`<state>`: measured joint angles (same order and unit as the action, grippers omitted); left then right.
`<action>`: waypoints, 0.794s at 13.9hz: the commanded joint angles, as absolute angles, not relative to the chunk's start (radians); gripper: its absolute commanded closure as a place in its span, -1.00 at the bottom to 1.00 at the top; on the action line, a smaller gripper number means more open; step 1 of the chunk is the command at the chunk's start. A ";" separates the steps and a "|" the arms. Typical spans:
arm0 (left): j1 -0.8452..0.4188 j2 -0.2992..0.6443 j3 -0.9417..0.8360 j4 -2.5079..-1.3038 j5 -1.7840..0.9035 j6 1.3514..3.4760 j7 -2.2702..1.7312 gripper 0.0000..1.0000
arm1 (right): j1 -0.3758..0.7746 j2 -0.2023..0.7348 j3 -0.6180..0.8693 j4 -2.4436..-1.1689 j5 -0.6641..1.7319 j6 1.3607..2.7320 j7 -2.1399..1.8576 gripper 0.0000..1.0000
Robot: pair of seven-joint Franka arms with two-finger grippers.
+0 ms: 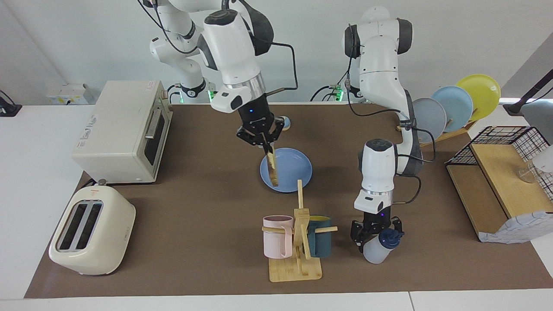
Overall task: Put bread on plate and add seasoning
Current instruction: 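Pull the bread slice from the toaster with the right gripper, then lower the bread onto the blue plate while the left gripper lifts the bottle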
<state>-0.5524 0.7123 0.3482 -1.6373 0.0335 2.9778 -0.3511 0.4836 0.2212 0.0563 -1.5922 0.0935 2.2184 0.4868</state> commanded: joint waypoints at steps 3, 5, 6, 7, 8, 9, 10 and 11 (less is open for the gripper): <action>-0.545 0.721 0.339 -1.621 0.021 2.984 -0.328 -0.91 | 0.584 0.264 0.051 -1.696 0.110 2.434 0.594 1.00; -0.545 0.721 0.339 -1.621 0.021 2.984 -0.331 -0.36 | 0.584 0.241 0.052 -1.791 0.110 2.521 0.595 1.00; -0.545 0.721 0.339 -1.621 0.021 2.982 -0.333 0.31 | 0.591 0.226 0.052 -1.831 0.110 2.542 0.597 1.00; -0.543 0.721 0.339 -1.621 0.021 2.982 -0.333 0.90 | 0.604 0.212 0.052 -1.866 0.110 2.562 0.598 1.00; -0.538 0.721 0.339 -1.621 0.021 2.981 -0.333 1.00 | 0.609 0.201 0.052 -1.903 0.110 2.588 0.598 1.00; -0.537 0.719 0.339 -1.621 0.021 2.981 -0.330 1.00 | 0.611 0.190 0.052 -1.934 0.110 2.606 0.600 1.00; -0.532 0.719 0.339 -1.623 0.021 2.981 -0.328 1.00 | 0.612 0.184 0.054 -1.956 0.112 2.621 0.600 1.00; -0.528 0.719 0.337 -1.621 0.021 2.982 -0.328 1.00 | 0.614 0.178 0.057 -1.974 0.112 2.637 0.609 1.00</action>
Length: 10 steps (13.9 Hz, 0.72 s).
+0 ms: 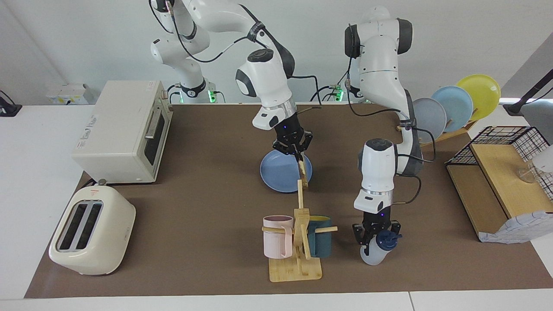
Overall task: Put bread on plate and add seasoning
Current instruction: 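Lower the bread onto the blue plate while the left gripper lifts the bottle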
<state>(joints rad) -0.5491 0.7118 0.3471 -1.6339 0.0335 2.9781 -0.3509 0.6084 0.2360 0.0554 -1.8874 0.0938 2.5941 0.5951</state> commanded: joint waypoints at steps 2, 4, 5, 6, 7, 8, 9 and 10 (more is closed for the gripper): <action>-0.525 0.704 0.336 -1.623 0.020 2.981 -0.330 1.00 | 0.626 0.169 0.057 -1.996 0.112 2.640 0.618 1.00; -0.497 0.680 0.330 -1.626 0.020 2.968 -0.330 1.00 | 0.627 0.163 0.057 -1.994 0.112 2.622 0.618 1.00; -0.495 0.673 0.330 -1.631 0.020 2.968 -0.328 1.00 | 0.629 0.164 0.057 -1.985 0.110 2.608 0.620 1.00; -0.492 0.663 0.330 -1.629 0.021 2.967 -0.327 1.00 | 0.630 0.166 0.057 -1.968 0.107 2.588 0.620 1.00; -0.492 0.651 0.331 -1.632 0.025 2.965 -0.319 1.00 | 0.634 0.167 0.055 -1.947 0.095 2.559 0.620 1.00; -0.492 0.641 0.333 -1.632 0.025 2.965 -0.277 1.00 | 0.634 0.167 0.055 -1.928 0.094 2.524 0.620 1.00; -0.492 0.623 0.331 -1.634 0.023 2.955 -0.211 1.00 | 0.634 0.166 0.055 -1.925 0.092 2.507 0.620 1.00; -0.489 0.600 0.330 -1.634 0.023 2.906 -0.174 1.00 | 0.634 0.163 0.055 -1.928 0.089 2.503 0.620 1.00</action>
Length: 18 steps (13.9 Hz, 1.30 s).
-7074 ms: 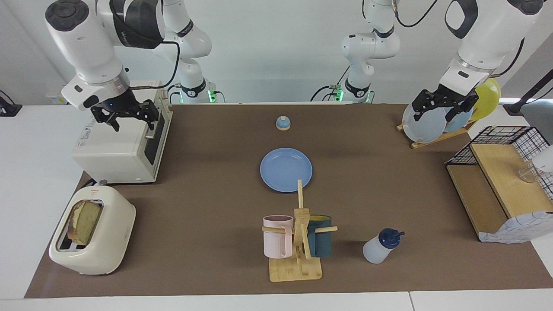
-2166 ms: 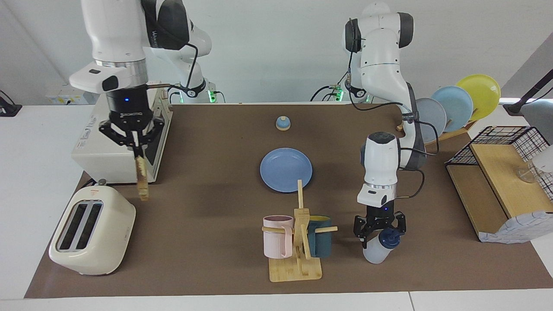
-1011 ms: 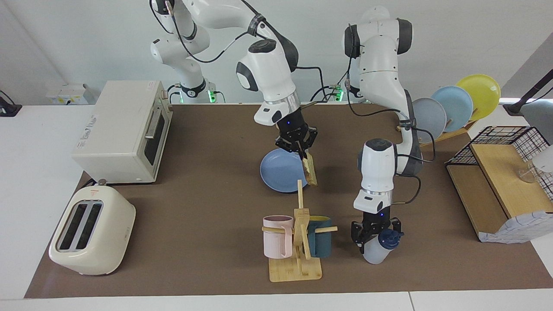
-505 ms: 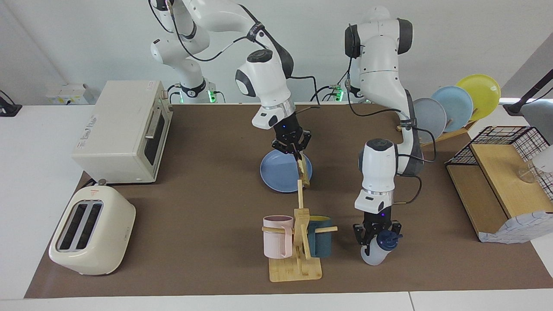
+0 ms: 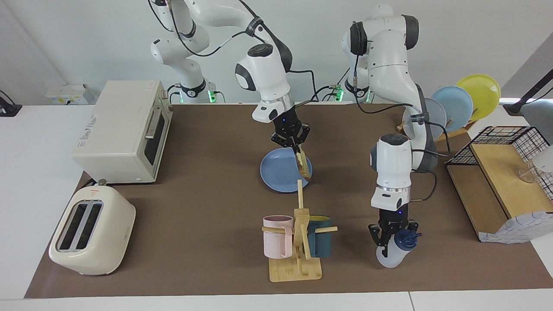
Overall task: Put bread on plate and add seasoning
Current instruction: 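Lower the bread onto the blue plate while the left gripper lifts the bottle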
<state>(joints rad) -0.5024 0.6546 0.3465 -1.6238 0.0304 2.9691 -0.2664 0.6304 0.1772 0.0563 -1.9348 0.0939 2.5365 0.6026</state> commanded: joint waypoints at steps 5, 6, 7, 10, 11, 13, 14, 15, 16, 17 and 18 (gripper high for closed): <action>-0.377 0.465 0.213 -1.629 0.023 2.650 -0.028 1.00 | 0.632 0.152 0.055 -1.968 0.089 2.519 0.620 1.00; -0.374 0.433 0.212 -1.631 0.020 2.590 0.015 1.00 | 0.632 0.146 0.055 -1.979 0.087 2.522 0.618 1.00; -0.376 0.398 0.212 -1.632 0.018 2.523 0.065 1.00 | 0.632 0.141 0.055 -1.999 0.089 2.529 0.617 1.00; -0.379 0.310 0.210 -1.643 -0.011 2.343 0.251 1.00 | 0.626 0.107 0.055 -2.132 0.089 2.672 0.611 1.00; -0.377 0.275 0.212 -1.646 -0.026 2.265 0.364 1.00 | 0.618 0.097 0.055 -2.161 0.089 2.683 0.601 1.00; -0.374 0.201 0.215 -1.654 -0.031 2.107 0.606 1.00 | 0.597 0.095 0.054 -2.169 0.087 2.684 0.583 1.00; -0.376 0.157 0.215 -1.684 -0.032 2.071 0.676 1.00 | 0.586 0.095 0.052 -2.169 0.089 2.686 0.583 1.00; -0.380 0.106 0.215 -1.725 -0.032 2.060 0.704 1.00 | 0.560 0.095 0.054 -2.174 0.087 2.684 0.583 1.00; -0.383 0.056 0.215 -1.776 -0.032 2.059 0.733 1.00 | 0.549 0.095 0.054 -2.183 0.089 2.684 0.583 1.00; -0.387 0.002 0.215 -1.822 -0.032 2.048 0.777 1.00 | 0.532 0.094 0.054 -2.186 0.089 2.684 0.583 1.00; -0.387 -0.035 0.213 -1.845 -0.032 2.001 0.819 1.00 | 0.516 0.094 0.054 -2.195 0.089 2.689 0.583 1.00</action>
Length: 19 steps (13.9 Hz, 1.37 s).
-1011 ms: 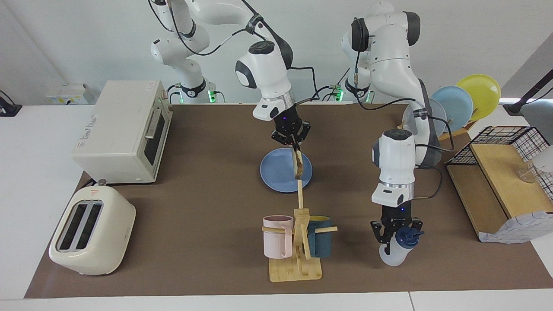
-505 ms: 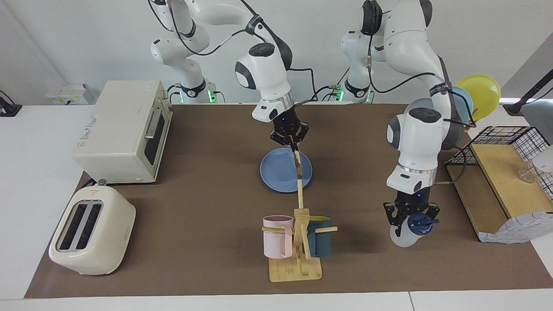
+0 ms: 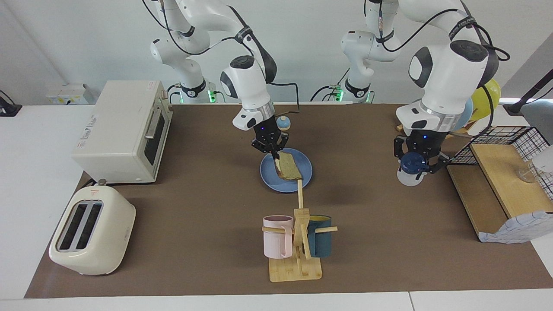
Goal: Put bread on plate and add seasoning
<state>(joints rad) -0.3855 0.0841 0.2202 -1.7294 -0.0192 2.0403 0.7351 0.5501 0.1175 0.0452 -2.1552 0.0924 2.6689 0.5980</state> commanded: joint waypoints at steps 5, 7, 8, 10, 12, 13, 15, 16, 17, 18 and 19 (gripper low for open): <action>-0.388 -0.100 0.216 -1.868 -0.031 1.816 1.050 1.00 | 0.500 0.068 0.055 -2.290 0.090 2.773 0.597 1.00; -0.390 -0.126 0.213 -1.922 -0.031 1.825 1.191 1.00 | 0.500 0.071 0.055 -2.281 0.092 2.766 0.594 -0.20; -0.403 -0.138 0.213 -1.945 -0.031 1.828 1.215 1.00 | 0.503 0.071 0.055 -2.270 0.092 2.751 0.591 -0.99; -0.419 -0.152 0.213 -1.971 -0.028 1.832 1.230 1.00 | 0.520 0.052 0.057 -2.238 0.092 2.673 0.595 -1.00; -0.436 -0.156 0.213 -1.979 -0.021 1.829 1.259 1.00 | 0.523 0.064 0.057 -2.177 0.094 2.625 0.594 -1.00; -0.452 -0.164 0.213 -1.991 -0.018 1.830 1.264 1.00 | 0.520 0.055 0.055 -2.168 0.092 2.619 0.577 -1.00; -0.479 -0.175 0.213 -2.009 -0.005 1.833 1.266 1.00 | 0.506 0.048 0.054 -2.082 0.100 2.503 0.549 -1.00; -0.498 -0.181 0.212 -2.016 0.008 1.833 1.267 1.00 | 0.499 0.054 0.054 -1.992 0.107 2.383 0.545 -1.00; -0.508 -0.186 0.212 -2.029 0.011 1.836 1.267 1.00 | 0.485 0.061 0.052 -1.903 0.110 2.262 0.545 -1.00; -0.511 -0.193 0.210 -2.040 0.011 1.841 1.266 1.00 | 0.463 0.072 0.054 -1.811 0.133 2.135 0.543 -1.00; -0.512 -0.196 0.209 -2.048 0.011 1.841 1.266 1.00 | 0.456 0.077 0.051 -1.751 0.223 2.049 0.545 -1.00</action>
<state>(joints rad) -0.4982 -0.1496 0.2013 -1.9947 -0.0078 1.8233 1.2476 0.4873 0.0474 0.0471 -1.8933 0.1234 2.2075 0.5785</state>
